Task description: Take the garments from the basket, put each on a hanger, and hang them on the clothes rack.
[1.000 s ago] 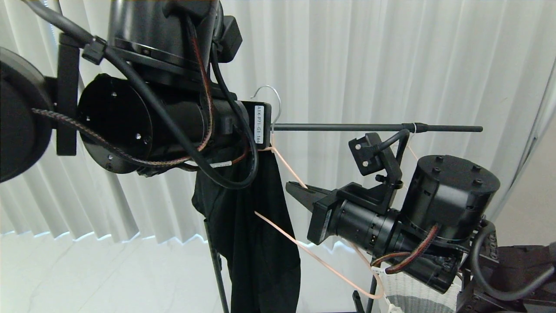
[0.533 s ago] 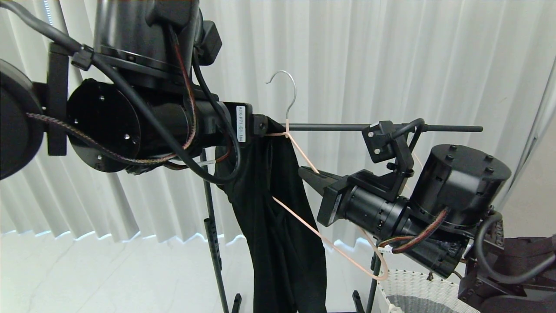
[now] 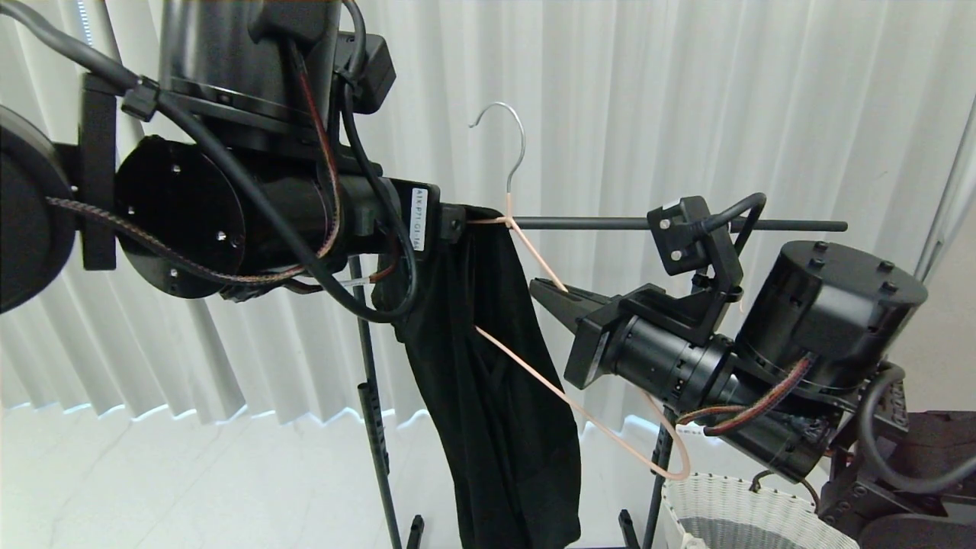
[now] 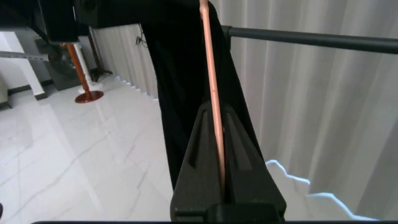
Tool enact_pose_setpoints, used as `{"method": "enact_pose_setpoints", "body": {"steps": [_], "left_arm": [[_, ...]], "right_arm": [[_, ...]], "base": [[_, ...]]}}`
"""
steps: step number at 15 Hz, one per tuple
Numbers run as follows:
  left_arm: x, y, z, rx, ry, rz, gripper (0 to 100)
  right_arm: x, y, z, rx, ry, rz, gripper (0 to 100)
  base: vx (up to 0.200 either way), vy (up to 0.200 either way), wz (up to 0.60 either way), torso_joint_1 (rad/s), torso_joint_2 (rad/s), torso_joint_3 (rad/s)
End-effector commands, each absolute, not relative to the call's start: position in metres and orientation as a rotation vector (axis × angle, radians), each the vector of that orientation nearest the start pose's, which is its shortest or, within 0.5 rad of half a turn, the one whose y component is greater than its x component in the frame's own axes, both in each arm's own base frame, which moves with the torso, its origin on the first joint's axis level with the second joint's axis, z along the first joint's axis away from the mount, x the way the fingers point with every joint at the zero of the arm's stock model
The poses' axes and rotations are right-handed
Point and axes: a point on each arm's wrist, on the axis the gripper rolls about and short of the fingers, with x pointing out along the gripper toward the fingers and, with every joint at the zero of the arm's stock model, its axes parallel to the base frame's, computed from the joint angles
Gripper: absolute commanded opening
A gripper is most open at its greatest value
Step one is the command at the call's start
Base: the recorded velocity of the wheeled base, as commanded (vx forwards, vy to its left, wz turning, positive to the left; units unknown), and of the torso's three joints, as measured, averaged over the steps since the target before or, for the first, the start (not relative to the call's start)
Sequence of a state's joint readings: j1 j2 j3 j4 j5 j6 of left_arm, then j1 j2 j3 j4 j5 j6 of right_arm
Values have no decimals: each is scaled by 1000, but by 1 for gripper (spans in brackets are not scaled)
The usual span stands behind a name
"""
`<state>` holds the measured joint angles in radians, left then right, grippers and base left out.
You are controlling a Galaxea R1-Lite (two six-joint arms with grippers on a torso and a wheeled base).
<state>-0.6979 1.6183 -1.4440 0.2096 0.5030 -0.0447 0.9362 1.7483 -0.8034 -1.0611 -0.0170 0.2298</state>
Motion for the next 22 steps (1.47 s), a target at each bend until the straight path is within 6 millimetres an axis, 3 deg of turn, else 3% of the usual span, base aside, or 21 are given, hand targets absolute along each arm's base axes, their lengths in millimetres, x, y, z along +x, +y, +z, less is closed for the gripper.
{"method": "enact_pose_setpoints", "body": {"steps": [1,5,12,13,16,18,22], "left_arm": [[224,-182,309,200,311,-217,100],[214,-179,299,284,335,-269,100],[204,-177,286,267,319,-319,100],[198,-172,284,264,315,-345,100],[164,-132,283,282,286,-510,100],[156,-111,282,282,266,-572,100],[157,-107,278,273,276,-675,100]], "right_arm": [[189,256,213,275,-13,928,0],[195,256,220,271,-46,916,0],[204,243,226,191,-111,871,0],[205,240,228,178,-120,868,0],[212,214,226,127,-126,951,0],[212,200,220,90,-113,993,0],[191,183,193,33,-20,1108,0]], "base": [[0,0,0,0,0,0],[0,0,0,0,0,0],[0,0,0,0,0,0],[0,0,0,0,0,0],[0,0,0,0,0,0],[0,0,0,0,0,0],[0,0,0,0,0,0]]}}
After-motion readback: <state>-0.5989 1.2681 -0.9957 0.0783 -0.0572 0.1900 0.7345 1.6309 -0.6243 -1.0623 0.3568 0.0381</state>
